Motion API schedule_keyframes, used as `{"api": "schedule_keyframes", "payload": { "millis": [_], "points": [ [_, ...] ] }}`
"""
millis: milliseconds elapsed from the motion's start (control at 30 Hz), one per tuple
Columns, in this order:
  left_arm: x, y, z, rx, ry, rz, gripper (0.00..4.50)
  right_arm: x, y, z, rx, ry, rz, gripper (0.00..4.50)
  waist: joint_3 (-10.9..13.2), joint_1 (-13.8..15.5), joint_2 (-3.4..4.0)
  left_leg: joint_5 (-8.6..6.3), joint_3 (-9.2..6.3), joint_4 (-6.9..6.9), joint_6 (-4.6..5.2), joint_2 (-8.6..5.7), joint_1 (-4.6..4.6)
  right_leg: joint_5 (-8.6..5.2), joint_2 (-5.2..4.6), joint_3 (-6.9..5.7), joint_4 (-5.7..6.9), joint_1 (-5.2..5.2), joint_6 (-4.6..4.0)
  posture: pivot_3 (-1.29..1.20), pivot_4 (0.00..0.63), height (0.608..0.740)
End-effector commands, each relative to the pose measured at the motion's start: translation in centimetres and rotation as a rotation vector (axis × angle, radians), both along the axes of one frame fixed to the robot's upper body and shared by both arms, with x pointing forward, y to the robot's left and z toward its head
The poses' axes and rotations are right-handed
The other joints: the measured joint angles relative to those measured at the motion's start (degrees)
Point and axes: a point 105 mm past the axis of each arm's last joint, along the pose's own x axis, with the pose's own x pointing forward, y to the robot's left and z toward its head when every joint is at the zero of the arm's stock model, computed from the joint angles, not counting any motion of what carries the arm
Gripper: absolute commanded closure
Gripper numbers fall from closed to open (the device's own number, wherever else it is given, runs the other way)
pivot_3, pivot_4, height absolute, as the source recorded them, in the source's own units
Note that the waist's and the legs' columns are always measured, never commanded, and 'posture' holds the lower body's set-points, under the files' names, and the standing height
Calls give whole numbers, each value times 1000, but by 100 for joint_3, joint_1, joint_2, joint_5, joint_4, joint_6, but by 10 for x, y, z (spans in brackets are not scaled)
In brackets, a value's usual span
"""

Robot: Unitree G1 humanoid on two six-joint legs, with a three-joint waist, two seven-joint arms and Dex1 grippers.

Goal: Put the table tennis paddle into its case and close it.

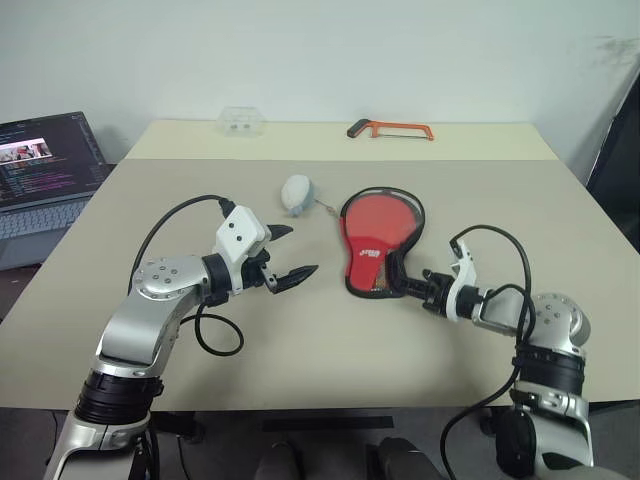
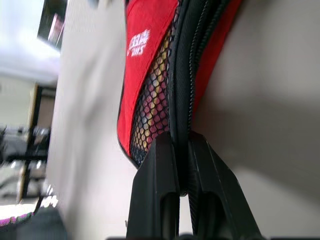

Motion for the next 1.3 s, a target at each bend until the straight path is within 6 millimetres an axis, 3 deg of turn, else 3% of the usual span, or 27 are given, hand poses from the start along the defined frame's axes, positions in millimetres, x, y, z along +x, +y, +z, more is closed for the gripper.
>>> {"api": "schedule_keyframes", "payload": {
  "millis": [33,267,767,1067,1167,1267,1300],
  "points": [
    [-2,0,9,15,-34,-21,0,-30,15,-6,21,14,102,4457,0,7,-1,0,-1,0,0,0,0,0,0,-2,-5,2,0,0,150,740],
    [-2,-1,7,26,-24,-42,0,-72,20,-18,17,26,182,4457,-6,7,-11,-1,-2,-8,0,0,-2,-1,-1,-4,-29,8,1,0,150,740],
    [1,-1,6,44,-22,-62,0,-127,6,-27,1,101,348,4457,-14,25,-23,-2,-4,-8,2,-1,-7,-7,-2,-5,-35,10,12,0,150,740],
    [0,-1,5,48,-18,-64,0,-138,3,-28,-16,116,389,4457,-18,35,-30,-2,-5,-7,2,-1,-7,-11,-2,-6,-35,10,20,0,150,740],
    [0,-1,4,52,-19,-61,0,-127,0,-37,-98,106,341,4457,-20,26,-33,-2,-4,-7,2,-1,-6,-12,-2,-4,-35,10,20,0,150,740],
    [0,-2,4,51,-20,-60,0,-122,0,-32,-118,61,344,4457,-26,13,-43,-2,-5,-6,2,1,-4,-11,-1,-2,-34,10,22,0,150,740],
    [0,-1,4,50,-20,-58,0,-121,-1,-31,-121,52,344,4182,-26,13,-44,-1,-5,-4,3,1,-3,-11,-1,-1,-34,10,22,0,150,740]
  ]
}}
